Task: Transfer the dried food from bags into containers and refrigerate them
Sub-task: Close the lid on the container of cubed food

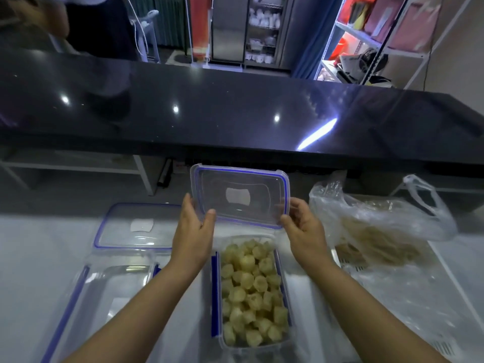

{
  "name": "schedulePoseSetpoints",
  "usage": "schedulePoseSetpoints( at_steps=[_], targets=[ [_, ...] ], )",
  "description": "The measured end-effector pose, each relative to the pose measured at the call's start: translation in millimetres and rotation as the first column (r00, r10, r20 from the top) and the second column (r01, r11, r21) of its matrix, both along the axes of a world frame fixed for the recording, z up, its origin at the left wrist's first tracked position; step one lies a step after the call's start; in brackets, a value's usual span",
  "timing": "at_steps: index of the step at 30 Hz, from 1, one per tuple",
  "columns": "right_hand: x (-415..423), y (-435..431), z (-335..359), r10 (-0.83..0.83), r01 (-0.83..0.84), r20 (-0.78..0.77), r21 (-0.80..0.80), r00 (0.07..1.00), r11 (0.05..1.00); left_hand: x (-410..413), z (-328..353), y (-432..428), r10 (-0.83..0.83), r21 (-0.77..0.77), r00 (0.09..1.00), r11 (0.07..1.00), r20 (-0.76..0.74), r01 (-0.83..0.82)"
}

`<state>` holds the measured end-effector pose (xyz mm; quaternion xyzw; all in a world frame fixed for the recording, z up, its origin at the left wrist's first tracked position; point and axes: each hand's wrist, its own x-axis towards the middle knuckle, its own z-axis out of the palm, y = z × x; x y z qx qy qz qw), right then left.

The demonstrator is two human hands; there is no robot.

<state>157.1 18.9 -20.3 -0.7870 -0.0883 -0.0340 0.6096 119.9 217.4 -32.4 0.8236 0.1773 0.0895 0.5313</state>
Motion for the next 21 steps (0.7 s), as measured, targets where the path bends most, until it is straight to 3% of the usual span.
schedulePoseSetpoints(
  at_steps=[2,4,6,9,11,17,21],
  targets=[
    [-11,-9,9,0.039,-0.041,0.020,0.107,0.999,0.993,-4,14,-11,-0.026,-0.066,0.999,0.997,0.038,0.028],
    [-22,-18,14,0.043,-0.053,0.098,0.101,0.994,0.993,-8,32,-25,-0.020,-0.199,0.997,0.979,0.078,0.036],
    [-31,-30,16,0.053,-0.046,0.264,-0.033,0.963,0.998,-11,46,-37,0.041,-0.386,0.994,0.922,0.103,0.002],
    [-43,-47,9,0.212,-0.027,0.552,-0.324,0.806,0.946,-17,49,-46,0.124,-0.566,0.989,0.823,0.081,-0.057],
    [-52,-55,1,0.327,-0.017,0.613,-0.454,0.719,0.891,-27,46,-51,0.115,-0.534,0.992,0.842,0.052,-0.070],
    [-80,-68,-22,0.562,0.012,0.661,-0.653,0.497,0.757,-63,21,-56,0.102,-0.437,0.990,0.889,-0.094,-0.133],
    [-99,-69,-35,0.672,0.008,0.590,-0.754,0.448,0.657,-78,4,-62,0.027,-0.460,0.984,0.881,-0.177,-0.107]
  ],
)
